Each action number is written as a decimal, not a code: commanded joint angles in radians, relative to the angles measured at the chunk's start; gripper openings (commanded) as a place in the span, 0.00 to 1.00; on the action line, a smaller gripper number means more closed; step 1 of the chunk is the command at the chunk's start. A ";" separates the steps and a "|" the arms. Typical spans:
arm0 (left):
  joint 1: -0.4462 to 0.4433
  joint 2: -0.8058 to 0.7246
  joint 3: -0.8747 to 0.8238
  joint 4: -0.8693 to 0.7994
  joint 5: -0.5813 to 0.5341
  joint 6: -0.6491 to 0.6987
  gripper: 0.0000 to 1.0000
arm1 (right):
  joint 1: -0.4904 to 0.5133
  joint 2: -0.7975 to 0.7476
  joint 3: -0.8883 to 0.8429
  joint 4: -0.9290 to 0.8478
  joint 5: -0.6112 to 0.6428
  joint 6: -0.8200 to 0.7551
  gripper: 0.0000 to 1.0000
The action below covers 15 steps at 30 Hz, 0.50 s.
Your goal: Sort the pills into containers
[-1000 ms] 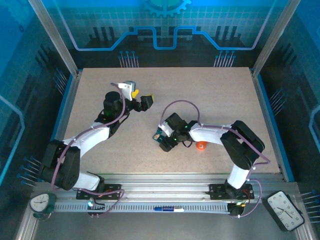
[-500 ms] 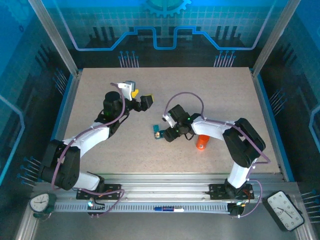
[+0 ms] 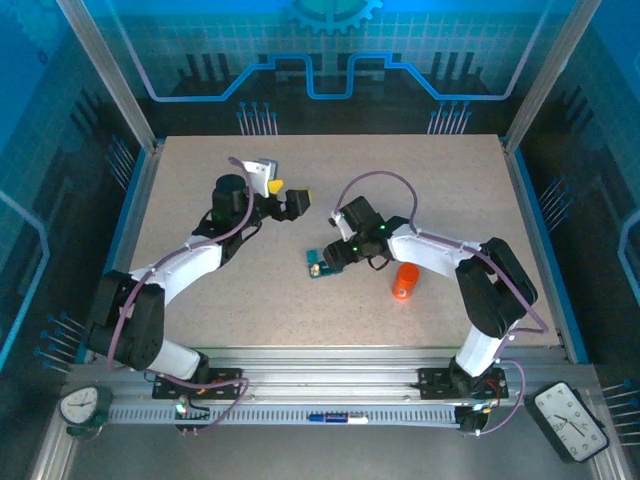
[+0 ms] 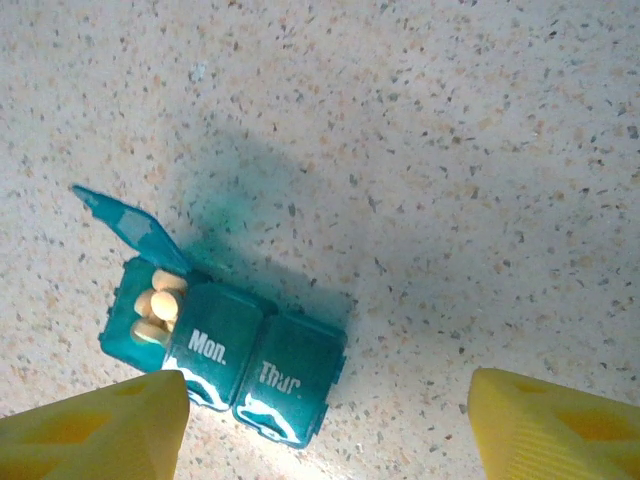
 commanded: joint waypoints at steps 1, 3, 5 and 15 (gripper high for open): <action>0.007 0.029 0.064 -0.144 0.039 0.054 0.95 | -0.007 0.041 0.026 -0.043 -0.023 0.068 0.74; 0.007 0.041 0.080 -0.192 0.041 0.069 0.90 | -0.008 0.058 0.029 -0.045 -0.024 0.082 0.74; 0.008 0.056 0.100 -0.243 0.044 0.081 0.82 | -0.008 0.070 0.029 -0.047 -0.029 0.089 0.74; 0.003 0.157 0.219 -0.459 0.133 0.100 0.00 | -0.008 0.090 -0.003 -0.032 -0.024 0.098 0.74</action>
